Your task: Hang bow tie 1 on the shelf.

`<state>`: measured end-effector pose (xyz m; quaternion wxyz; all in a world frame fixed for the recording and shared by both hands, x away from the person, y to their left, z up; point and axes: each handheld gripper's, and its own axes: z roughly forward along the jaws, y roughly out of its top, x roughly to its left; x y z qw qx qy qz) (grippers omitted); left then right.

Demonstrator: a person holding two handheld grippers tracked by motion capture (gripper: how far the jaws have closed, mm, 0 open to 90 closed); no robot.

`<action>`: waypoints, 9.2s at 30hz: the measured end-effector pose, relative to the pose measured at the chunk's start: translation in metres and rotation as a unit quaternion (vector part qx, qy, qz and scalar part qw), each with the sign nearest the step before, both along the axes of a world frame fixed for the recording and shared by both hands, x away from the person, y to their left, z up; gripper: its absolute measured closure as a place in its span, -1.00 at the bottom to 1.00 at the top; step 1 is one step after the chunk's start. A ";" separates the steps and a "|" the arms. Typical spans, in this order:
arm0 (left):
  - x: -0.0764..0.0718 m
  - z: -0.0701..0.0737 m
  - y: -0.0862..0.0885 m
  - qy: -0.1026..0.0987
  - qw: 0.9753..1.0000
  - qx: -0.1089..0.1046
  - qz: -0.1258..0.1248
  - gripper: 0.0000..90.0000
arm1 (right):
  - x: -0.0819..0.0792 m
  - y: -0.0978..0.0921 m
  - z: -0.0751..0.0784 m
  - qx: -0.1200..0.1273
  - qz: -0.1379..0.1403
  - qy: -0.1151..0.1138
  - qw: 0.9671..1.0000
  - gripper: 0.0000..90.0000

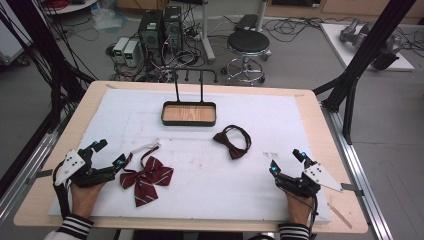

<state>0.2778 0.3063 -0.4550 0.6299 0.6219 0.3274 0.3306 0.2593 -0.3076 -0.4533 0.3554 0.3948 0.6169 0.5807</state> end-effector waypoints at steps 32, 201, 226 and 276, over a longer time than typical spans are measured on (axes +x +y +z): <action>-0.001 0.021 0.004 0.043 0.999 0.028 -0.008 -0.70 | 0.000 0.000 0.000 0.006 -0.008 0.002 1.000 -0.77; 0.045 0.117 -0.069 0.136 0.976 0.161 -0.053 0.68 | -0.001 0.000 0.000 0.005 -0.010 -0.003 1.000 -0.77; 0.098 0.148 -0.097 0.107 0.985 0.130 -0.035 0.68 | -0.001 -0.001 0.000 0.006 -0.013 -0.006 1.000 -0.77; 0.180 0.184 -0.111 0.108 0.990 0.087 0.008 0.67 | -0.002 -0.001 -0.001 0.011 -0.014 -0.003 1.000 -0.77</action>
